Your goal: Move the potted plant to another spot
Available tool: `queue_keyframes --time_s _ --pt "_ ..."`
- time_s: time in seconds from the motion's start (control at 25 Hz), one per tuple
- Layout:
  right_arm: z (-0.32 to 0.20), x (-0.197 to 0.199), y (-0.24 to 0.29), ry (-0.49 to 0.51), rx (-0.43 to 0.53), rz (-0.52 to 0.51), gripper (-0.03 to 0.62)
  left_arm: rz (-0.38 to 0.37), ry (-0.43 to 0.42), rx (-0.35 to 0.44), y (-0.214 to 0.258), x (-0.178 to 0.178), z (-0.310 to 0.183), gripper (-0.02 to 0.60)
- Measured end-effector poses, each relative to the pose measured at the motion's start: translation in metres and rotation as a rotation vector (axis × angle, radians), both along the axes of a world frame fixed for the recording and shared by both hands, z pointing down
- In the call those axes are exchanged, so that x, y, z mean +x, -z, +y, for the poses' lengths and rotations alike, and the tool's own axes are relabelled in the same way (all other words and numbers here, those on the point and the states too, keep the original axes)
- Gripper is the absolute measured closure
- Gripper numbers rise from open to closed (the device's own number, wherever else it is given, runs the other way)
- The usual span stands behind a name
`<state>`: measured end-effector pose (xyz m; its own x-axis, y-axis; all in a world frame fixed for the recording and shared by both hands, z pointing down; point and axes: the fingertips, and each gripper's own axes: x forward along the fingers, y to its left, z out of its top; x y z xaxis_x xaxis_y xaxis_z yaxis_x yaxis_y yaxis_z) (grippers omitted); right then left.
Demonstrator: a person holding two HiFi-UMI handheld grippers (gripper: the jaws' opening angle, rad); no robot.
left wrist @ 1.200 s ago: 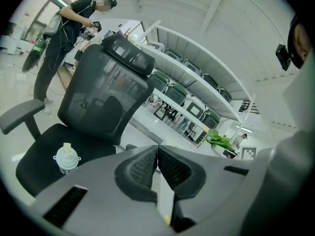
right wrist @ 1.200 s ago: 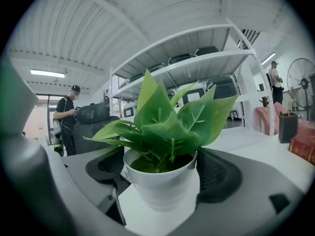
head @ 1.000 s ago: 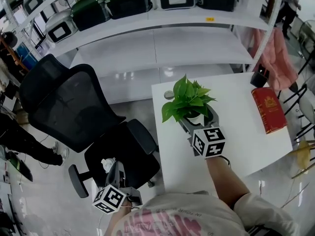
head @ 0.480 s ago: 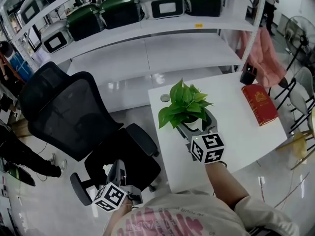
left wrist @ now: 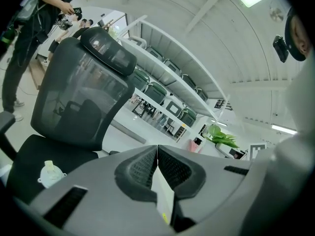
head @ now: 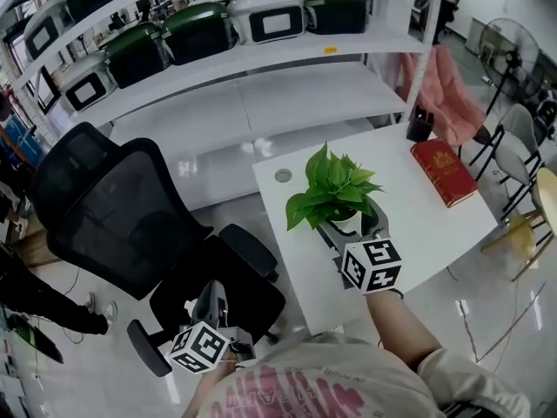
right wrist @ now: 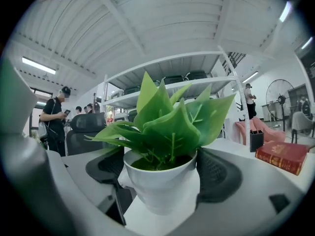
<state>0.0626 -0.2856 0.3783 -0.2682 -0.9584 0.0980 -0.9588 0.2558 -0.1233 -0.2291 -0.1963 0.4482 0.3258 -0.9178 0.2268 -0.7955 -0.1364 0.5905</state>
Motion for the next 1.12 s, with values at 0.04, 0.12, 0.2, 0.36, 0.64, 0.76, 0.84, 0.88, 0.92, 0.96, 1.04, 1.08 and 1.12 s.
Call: queue_keyframes --time_s 0.04,0.12,0.2,0.36,0.64,0.76,0.84,0.88,0.92,0.96,1.04,1.08,1.12 --pt "0.004 0.002 0.001 -0.014 0.000 -0.004 0.118 0.001 -0.010 0.000 0.000 -0.001 0.001 0.557" --pt "0.013 0.004 0.001 -0.039 0.003 -0.003 0.118 0.003 -0.034 0.004 0.000 -0.001 0.002 0.557" --pt "0.022 0.006 0.002 -0.063 0.007 0.008 0.118 0.004 -0.059 0.008 0.000 0.000 0.005 0.557" --pt "0.044 0.010 0.001 -0.103 0.005 0.023 0.118 0.001 -0.099 0.013 0.001 0.001 0.014 0.557" --pt "0.080 0.012 -0.004 -0.164 -0.001 0.011 0.118 -0.008 -0.158 0.030 0.000 -0.001 0.030 0.557" --pt "0.095 0.009 -0.004 -0.178 -0.001 0.005 0.118 -0.011 -0.178 0.037 0.001 -0.002 0.037 0.557" --pt "0.101 0.006 -0.003 -0.188 -0.005 0.002 0.118 -0.010 -0.191 0.035 0.002 -0.003 0.039 0.557" --pt "0.103 0.006 -0.004 -0.192 -0.008 0.004 0.118 -0.008 -0.198 0.033 0.002 -0.003 0.040 0.557" --pt "0.105 0.005 -0.004 -0.197 -0.010 0.008 0.118 -0.006 -0.204 0.032 0.002 -0.002 0.039 0.557" --pt "0.105 0.006 -0.004 -0.200 -0.013 0.012 0.118 -0.003 -0.210 0.031 0.002 -0.001 0.037 0.557" --pt "0.107 0.006 -0.003 -0.205 -0.019 0.016 0.118 0.004 -0.218 0.031 0.004 0.001 0.035 0.557" --pt "0.110 0.005 -0.002 -0.207 -0.022 0.018 0.117 0.007 -0.222 0.029 0.005 0.001 0.036 0.557" --pt "0.115 0.004 -0.002 -0.211 -0.025 0.020 0.118 0.009 -0.227 0.028 0.005 0.002 0.039 0.557"
